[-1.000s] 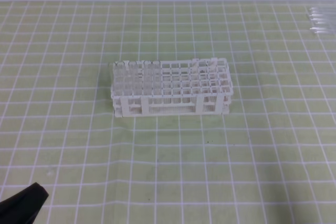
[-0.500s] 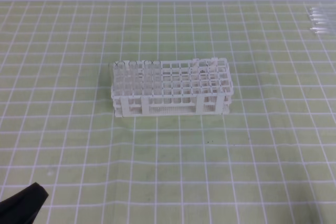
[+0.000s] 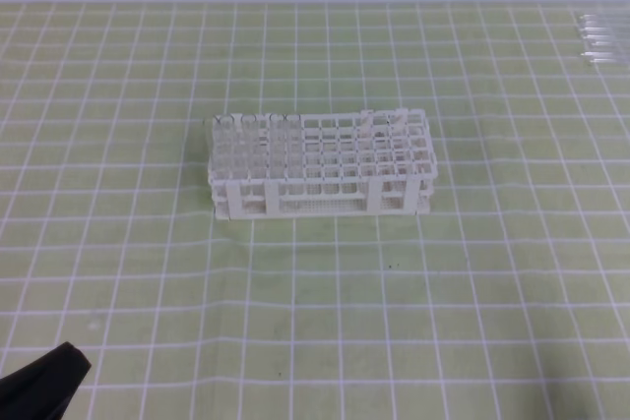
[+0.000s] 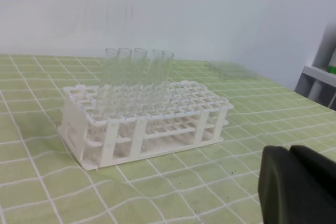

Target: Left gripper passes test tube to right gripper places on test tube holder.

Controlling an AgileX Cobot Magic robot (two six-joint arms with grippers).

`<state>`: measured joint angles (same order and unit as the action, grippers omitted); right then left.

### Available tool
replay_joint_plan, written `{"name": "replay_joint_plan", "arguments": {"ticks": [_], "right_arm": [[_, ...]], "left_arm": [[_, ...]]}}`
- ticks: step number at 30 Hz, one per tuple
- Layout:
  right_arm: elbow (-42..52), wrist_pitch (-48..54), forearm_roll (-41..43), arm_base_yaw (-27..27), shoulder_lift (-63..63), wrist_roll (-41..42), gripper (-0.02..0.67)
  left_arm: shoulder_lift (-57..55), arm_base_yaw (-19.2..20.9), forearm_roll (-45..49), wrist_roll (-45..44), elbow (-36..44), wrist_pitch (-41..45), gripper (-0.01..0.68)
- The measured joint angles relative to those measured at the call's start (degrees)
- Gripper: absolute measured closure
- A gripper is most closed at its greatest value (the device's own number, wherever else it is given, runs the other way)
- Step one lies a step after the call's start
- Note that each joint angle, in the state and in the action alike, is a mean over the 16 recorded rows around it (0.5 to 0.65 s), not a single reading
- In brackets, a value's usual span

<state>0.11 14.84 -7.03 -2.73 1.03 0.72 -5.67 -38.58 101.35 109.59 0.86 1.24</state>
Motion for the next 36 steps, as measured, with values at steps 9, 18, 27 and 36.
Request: {"name": "replay_joint_plan", "arguments": {"ticks": [9, 18, 27, 36], "right_arm": [[0.00, 1.59, -7.68, 0.00, 0.00, 5.96, 0.664], [0.00, 1.74, -9.96, 0.00, 0.00, 6.00, 0.664], [0.00, 1.74, -9.99, 0.00, 0.00, 6.04, 0.664], [0.00, 1.74, -9.99, 0.00, -0.05, 6.07, 0.664]], "left_arm": [[-0.02, 0.01, 0.12, -0.01, 0.07, 0.03, 0.675], [-0.03, 0.01, 0.12, -0.01, 0.07, 0.03, 0.675], [-0.05, 0.01, 0.08, 0.19, 0.04, 0.13, 0.675], [-0.05, -0.01, -0.21, 6.59, -2.17, -0.73, 0.675]]}}
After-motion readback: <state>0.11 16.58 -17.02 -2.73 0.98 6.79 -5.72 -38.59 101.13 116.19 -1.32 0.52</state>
